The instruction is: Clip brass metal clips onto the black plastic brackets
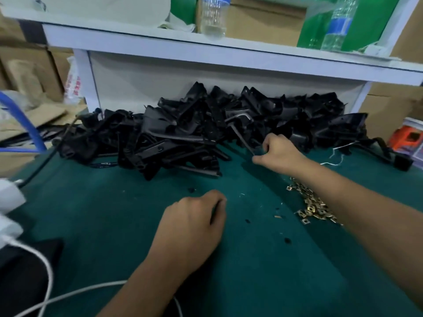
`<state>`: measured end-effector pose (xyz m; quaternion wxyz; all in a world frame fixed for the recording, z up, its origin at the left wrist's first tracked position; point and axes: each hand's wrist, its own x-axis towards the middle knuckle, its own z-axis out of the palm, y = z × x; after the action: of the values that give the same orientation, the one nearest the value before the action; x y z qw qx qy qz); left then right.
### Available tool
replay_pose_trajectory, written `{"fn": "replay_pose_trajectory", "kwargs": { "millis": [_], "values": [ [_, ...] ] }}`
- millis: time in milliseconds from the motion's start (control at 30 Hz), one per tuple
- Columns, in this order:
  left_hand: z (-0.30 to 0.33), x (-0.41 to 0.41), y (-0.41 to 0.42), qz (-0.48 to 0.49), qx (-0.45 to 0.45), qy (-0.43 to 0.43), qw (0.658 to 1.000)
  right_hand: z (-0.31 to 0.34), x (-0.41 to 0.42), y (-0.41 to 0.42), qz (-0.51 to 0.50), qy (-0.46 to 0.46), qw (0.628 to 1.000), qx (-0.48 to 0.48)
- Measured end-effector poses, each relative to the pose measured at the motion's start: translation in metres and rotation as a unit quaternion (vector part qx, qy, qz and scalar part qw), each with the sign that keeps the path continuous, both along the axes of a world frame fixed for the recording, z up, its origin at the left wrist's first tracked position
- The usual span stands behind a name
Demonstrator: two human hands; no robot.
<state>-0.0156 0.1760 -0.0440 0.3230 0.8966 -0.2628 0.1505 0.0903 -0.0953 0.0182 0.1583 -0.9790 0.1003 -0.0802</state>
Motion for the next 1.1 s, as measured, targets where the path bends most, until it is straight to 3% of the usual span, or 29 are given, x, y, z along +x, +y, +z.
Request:
{"fn": "replay_pose_trajectory", "kwargs": {
  "millis": [100, 200, 333, 400, 467, 533, 633, 700, 767, 867, 967, 1100],
  "values": [
    [-0.001, -0.003, 0.0, 0.001, -0.023, -0.008, 1.0, 0.012, -0.046, 0.004, 0.045, -0.068, 0.997, -0.009],
    [0.001, -0.004, -0.002, 0.019, -0.042, -0.063, 0.997, 0.019, -0.092, 0.01, 0.099, -0.14, 0.984, 0.047],
    [0.009, -0.007, -0.004, 0.048, -0.026, -0.182, 0.982, 0.005, -0.133, 0.027, 0.222, -0.224, 0.946, -0.07],
    [0.008, -0.01, -0.006, 0.034, 0.038, -0.214, 0.975, -0.014, -0.145, 0.035, 0.292, -0.227, 0.921, -0.127],
    [0.003, -0.011, -0.011, -0.014, 0.129, -0.165, 0.978, -0.035, -0.148, 0.039, 0.344, -0.229, 0.902, -0.126],
    [-0.004, -0.006, -0.015, -0.06, 0.153, -0.05, 0.985, -0.046, -0.143, 0.043, 0.362, -0.215, 0.907, -0.027],
    [-0.013, 0.007, -0.013, -0.052, 0.093, 0.033, 0.994, -0.046, -0.134, 0.028, 0.341, -0.202, 0.915, 0.079],
    [-0.016, 0.011, -0.012, -0.034, 0.106, 0.015, 0.994, -0.043, -0.129, 0.0, 0.267, -0.239, 0.932, 0.057],
    [-0.016, 0.012, -0.012, -0.035, 0.126, 0.013, 0.991, -0.04, -0.124, -0.035, 0.125, -0.276, 0.953, 0.016],
    [-0.017, 0.011, -0.013, -0.014, 0.163, 0.003, 0.987, -0.044, -0.122, -0.071, -0.02, -0.231, 0.973, -0.017],
    [-0.017, 0.012, -0.013, 0.017, 0.189, -0.012, 0.982, -0.053, -0.119, -0.074, 0.008, -0.192, 0.981, -0.034],
    [-0.015, 0.01, -0.013, 0.003, 0.136, -0.017, 0.991, -0.058, -0.111, -0.062, 0.021, -0.165, 0.981, -0.102]
  ]
}}
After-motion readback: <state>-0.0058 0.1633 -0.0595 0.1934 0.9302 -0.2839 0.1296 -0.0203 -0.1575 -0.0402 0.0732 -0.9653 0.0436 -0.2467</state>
